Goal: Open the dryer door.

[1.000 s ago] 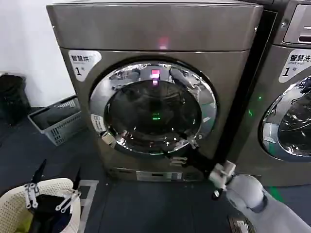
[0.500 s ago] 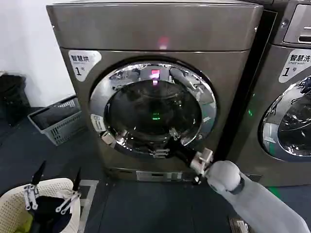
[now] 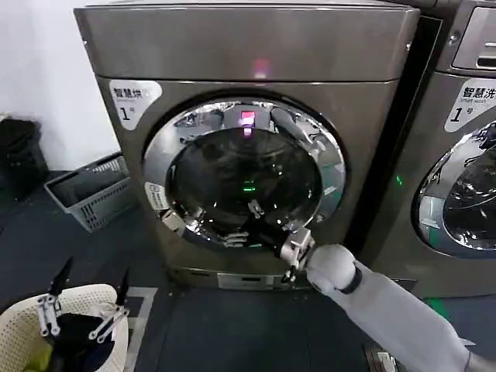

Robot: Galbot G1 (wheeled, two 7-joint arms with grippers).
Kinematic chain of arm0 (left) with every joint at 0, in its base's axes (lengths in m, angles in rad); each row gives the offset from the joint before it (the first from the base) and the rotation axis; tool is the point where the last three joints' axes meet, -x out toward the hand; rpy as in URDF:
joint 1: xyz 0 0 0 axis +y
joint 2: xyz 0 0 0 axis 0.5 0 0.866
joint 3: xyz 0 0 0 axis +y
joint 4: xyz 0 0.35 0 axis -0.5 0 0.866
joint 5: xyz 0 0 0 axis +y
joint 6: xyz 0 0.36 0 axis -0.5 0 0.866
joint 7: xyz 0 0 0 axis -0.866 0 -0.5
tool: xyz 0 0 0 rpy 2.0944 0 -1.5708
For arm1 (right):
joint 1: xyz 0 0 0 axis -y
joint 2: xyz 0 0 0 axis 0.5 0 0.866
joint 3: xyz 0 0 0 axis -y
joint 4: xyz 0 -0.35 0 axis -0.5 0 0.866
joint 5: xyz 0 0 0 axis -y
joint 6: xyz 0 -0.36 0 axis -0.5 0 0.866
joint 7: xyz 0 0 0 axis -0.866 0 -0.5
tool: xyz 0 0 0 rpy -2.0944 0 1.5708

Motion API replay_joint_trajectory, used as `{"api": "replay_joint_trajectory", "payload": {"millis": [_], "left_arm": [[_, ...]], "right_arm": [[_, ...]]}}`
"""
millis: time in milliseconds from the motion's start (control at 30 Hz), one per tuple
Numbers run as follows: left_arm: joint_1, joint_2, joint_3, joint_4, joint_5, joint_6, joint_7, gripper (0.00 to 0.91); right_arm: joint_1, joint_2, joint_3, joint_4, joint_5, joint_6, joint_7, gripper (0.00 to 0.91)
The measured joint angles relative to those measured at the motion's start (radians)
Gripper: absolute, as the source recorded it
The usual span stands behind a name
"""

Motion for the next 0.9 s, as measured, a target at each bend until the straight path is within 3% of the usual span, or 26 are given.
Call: {"api": "replay_joint_trajectory", "payload": {"millis": [900], "left_arm": [[0.003, -0.007, -0.005, -0.006, 0.003, 0.003, 0.002, 0.907]], "right_arm": [[0.138, 0.176, -0.096, -0.146, -0.004, -0.035, 0.02, 0.907]]}}
